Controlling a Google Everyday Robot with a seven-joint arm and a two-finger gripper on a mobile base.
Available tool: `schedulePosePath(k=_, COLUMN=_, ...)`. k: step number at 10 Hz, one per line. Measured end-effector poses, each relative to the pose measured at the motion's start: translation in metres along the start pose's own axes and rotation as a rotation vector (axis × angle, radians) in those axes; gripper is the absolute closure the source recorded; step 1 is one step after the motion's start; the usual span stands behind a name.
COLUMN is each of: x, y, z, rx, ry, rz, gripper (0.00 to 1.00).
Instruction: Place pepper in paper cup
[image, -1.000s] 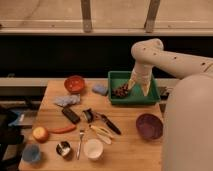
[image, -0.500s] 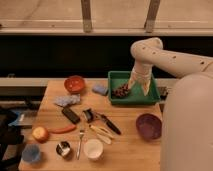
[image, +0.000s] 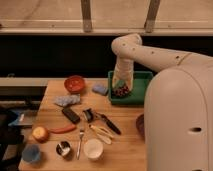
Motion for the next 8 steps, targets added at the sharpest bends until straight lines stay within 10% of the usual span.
schedulePosePath(k=4, x=0.045, y=0.061, z=0.001, rx=-0.06, ry=0.035, rz=-0.286, gripper=0.38)
schedulePosePath(k=8, x=0.086, y=0.177, z=0.013, rx=-0.132, ry=0.107, rz=-0.599, gripper=0.38)
